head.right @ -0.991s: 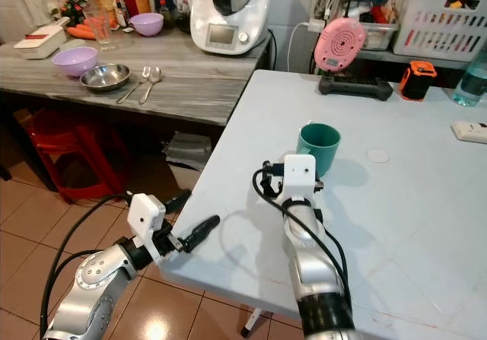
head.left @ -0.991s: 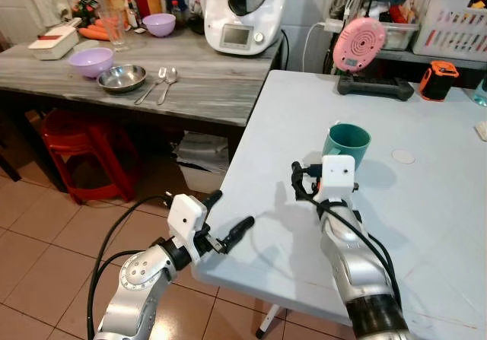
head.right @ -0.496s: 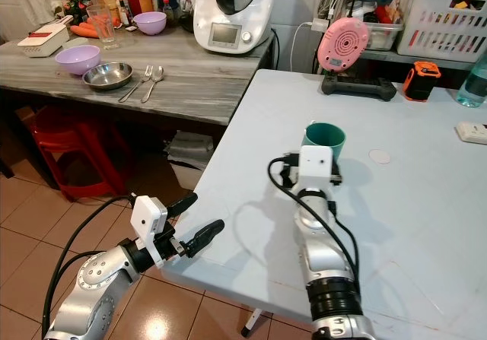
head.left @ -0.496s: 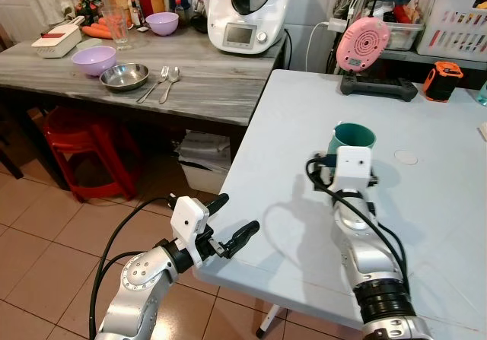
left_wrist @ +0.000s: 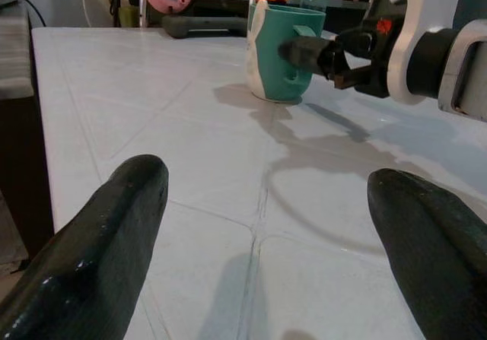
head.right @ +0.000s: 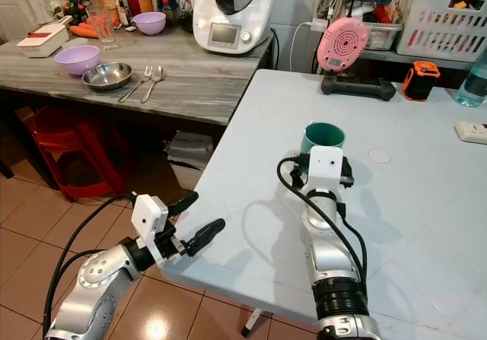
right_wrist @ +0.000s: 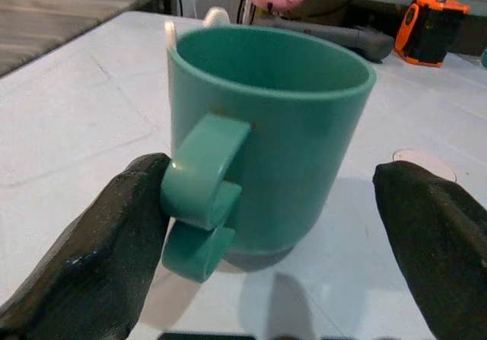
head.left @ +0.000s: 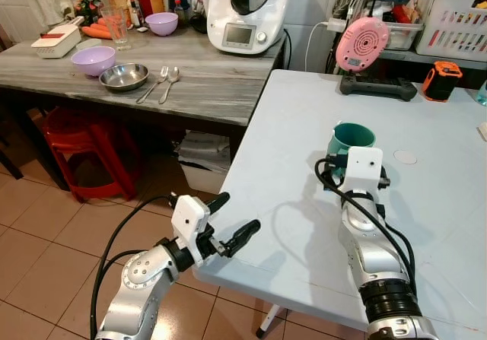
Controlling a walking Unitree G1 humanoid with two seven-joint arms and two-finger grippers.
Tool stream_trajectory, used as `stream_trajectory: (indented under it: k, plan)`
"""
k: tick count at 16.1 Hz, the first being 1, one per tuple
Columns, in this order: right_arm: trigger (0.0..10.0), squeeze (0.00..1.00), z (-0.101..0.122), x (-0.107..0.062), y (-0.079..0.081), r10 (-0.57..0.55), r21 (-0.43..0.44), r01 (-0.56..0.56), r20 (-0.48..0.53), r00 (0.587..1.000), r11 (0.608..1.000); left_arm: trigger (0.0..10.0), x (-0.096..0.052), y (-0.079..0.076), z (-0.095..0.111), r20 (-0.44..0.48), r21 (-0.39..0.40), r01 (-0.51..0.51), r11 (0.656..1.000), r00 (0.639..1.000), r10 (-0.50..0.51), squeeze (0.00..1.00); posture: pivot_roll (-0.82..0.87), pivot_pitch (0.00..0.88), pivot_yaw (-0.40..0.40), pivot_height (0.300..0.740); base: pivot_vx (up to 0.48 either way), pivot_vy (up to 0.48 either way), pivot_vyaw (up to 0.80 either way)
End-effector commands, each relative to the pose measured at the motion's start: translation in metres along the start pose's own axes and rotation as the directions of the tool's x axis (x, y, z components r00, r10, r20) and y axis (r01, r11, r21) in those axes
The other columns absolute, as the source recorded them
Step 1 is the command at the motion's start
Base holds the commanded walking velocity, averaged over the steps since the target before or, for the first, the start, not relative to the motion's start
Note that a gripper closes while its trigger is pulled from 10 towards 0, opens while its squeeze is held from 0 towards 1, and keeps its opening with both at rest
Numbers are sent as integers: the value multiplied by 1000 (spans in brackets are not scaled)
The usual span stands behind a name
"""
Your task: Setting the table
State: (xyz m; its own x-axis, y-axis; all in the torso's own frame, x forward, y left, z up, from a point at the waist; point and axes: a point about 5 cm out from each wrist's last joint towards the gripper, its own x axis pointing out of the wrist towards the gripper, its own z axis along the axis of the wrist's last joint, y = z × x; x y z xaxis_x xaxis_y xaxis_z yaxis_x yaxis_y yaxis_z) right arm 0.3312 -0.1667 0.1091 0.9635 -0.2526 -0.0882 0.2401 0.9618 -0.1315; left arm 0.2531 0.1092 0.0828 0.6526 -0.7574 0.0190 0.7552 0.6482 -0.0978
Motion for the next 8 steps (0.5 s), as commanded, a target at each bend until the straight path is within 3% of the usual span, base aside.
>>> stream_trajectory:
  k: [1,2,3,4,5,8]
  plan:
    - [10000,0,5,4,-1,-11,6,10,9,1000,1000,10000,3,0,3,3,14,15,1000,1000,-16,0,-44,0,32,740,0,0,0]
    - [10000,0,4,4,-1,-9,5,9,7,1000,1000,10000,3,-1,4,4,14,15,1000,1000,-15,0,-44,0,32,740,0,0,0]
    - [8667,0,4,5,0,-7,5,7,6,1000,1000,10000,3,-1,4,4,14,14,1000,1000,-14,0,-41,0,28,740,0,0,0]
    - [2471,0,4,5,0,-4,7,3,6,1000,1000,10000,3,-1,4,6,13,12,1000,1000,-12,0,-41,0,28,740,0,0,0]
    - [0,0,3,6,0,-3,7,3,8,1000,1000,10000,3,-1,5,6,13,10,1000,1000,-10,0,-38,0,26,740,0,0,0]
    - [0,0,4,6,0,0,9,0,17,1000,1000,10000,3,-1,5,8,13,5,1000,1000,-5,0,-38,0,26,740,0,0,0]
